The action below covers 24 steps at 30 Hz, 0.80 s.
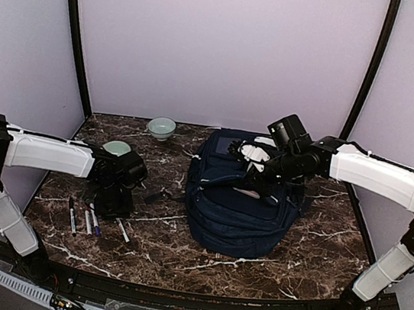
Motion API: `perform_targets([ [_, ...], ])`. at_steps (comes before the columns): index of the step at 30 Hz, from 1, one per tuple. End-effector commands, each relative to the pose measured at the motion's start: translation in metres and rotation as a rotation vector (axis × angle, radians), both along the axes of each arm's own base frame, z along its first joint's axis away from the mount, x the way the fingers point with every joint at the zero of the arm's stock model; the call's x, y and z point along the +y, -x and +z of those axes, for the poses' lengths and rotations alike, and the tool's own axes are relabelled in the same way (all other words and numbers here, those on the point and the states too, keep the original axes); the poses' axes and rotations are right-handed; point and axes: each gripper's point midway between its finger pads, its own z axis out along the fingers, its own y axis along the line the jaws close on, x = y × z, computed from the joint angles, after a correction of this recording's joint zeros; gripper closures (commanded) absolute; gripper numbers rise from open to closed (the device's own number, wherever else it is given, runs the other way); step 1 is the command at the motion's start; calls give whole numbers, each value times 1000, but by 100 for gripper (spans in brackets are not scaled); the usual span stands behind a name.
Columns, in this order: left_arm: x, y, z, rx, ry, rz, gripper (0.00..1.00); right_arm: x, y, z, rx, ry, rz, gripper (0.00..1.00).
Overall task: Pack the student bag
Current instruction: Pick up the pen at the center of the board.
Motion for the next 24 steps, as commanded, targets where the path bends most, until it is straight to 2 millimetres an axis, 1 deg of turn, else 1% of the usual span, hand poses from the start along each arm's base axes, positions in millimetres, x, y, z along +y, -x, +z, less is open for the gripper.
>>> perform_targets([
  [1, 3, 4, -9, 26, 7, 28, 70, 8, -9, 10, -33, -59, -1, 100],
  [7, 6, 6, -16, 40, 4, 50, 71, 8, -9, 9, -30, -58, -1, 100],
  [15, 4, 8, -22, 58, 13, 47, 77, 8, -9, 8, -27, -56, 0, 100],
  [21, 1, 2, -20, 35, 21, 15, 84, 8, -9, 6, -24, -53, 1, 100],
  [24, -6, -3, -20, 26, 38, -33, 89, 8, -9, 6, -23, -53, 1, 100],
])
